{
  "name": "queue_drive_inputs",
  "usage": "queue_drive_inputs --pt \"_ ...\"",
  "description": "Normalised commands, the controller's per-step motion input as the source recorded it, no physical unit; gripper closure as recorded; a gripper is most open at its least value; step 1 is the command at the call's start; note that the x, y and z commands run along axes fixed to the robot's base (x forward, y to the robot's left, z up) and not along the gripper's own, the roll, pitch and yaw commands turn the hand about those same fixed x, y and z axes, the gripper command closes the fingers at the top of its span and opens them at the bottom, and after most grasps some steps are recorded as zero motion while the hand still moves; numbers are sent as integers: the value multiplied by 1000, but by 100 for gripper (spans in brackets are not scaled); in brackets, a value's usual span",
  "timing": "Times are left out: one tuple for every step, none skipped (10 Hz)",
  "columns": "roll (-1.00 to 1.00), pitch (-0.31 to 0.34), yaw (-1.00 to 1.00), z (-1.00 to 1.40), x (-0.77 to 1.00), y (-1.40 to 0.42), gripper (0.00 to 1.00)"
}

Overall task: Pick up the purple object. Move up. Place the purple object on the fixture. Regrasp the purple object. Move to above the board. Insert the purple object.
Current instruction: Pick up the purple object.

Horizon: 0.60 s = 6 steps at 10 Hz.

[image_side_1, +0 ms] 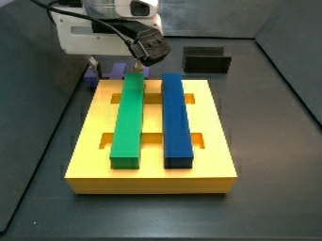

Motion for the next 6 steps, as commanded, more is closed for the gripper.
queue_drive_inputs --pt "0 -73 23 -214 0 74 0" --pt "0 -76 11 -220 0 86 0" --pt "-4 -76 0 -223 0 117 0" --pt "-10 -84 0 -214 0 54 0" --pt "0 -91 0 -154 0 0 0" --pt "0 -67 0 -86 -60 -6 0"
